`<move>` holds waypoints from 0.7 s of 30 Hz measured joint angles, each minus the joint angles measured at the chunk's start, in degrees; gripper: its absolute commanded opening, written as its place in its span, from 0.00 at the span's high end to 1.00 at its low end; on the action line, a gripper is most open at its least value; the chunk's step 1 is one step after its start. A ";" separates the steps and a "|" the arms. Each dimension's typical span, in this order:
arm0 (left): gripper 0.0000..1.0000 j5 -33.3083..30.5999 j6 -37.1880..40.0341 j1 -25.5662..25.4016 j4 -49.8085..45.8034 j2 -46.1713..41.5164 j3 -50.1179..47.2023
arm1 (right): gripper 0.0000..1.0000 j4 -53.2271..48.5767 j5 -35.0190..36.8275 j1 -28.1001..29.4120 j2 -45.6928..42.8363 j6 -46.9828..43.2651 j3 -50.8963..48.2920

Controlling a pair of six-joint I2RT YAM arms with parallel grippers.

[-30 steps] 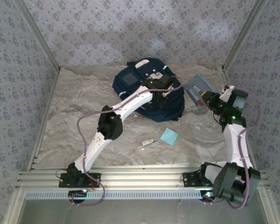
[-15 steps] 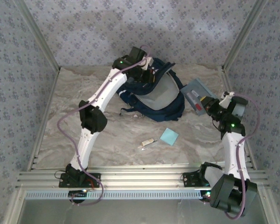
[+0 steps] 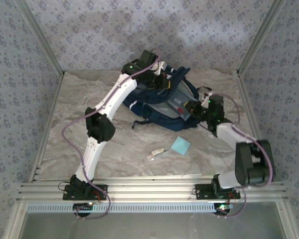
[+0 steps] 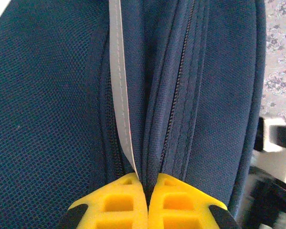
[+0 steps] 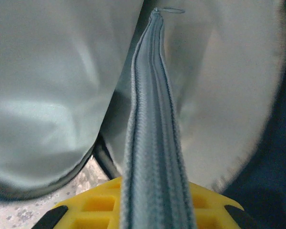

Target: Pack books, pencil case, and school supplies into a backpack

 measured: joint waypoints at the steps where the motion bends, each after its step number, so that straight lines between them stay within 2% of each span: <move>1: 1.00 0.07 -0.31 -0.17 0.17 -0.07 -0.26 | 1.00 1.92 0.72 1.18 3.08 0.42 1.64; 4: 1.00 0.42 -1.27 -0.42 1.33 -0.85 -2.34 | 0.99 6.32 1.90 4.37 10.69 1.11 7.17; 5: 1.00 0.52 -1.51 -0.46 1.73 -1.09 -3.04 | 0.93 7.61 2.19 5.27 13.00 1.44 9.07; 6: 1.00 0.63 -1.77 -0.46 2.10 -1.20 -3.45 | 0.84 8.59 2.45 6.01 14.97 1.75 10.73; 8: 1.00 0.83 -2.14 -0.46 3.28 -1.53 -4.37 | 0.53 9.97 2.78 7.04 18.53 2.38 13.05; 10: 1.00 0.81 -2.34 -0.44 3.76 -1.81 -5.03 | 0.37 11.47 2.82 7.23 20.70 3.02 13.53; 11: 1.00 0.83 -2.38 -0.35 4.00 -1.90 -5.22 | 0.33 11.54 2.84 7.08 21.07 3.08 13.51; 16: 1.00 0.83 -2.93 0.04 4.48 -1.92 -5.38 | 0.28 8.70 4.15 4.61 18.21 1.27 12.41; 21: 1.00 1.29 -3.78 0.20 5.42 -1.95 -5.84 | 0.25 -7.08 9.27 2.99 5.20 -7.85 11.28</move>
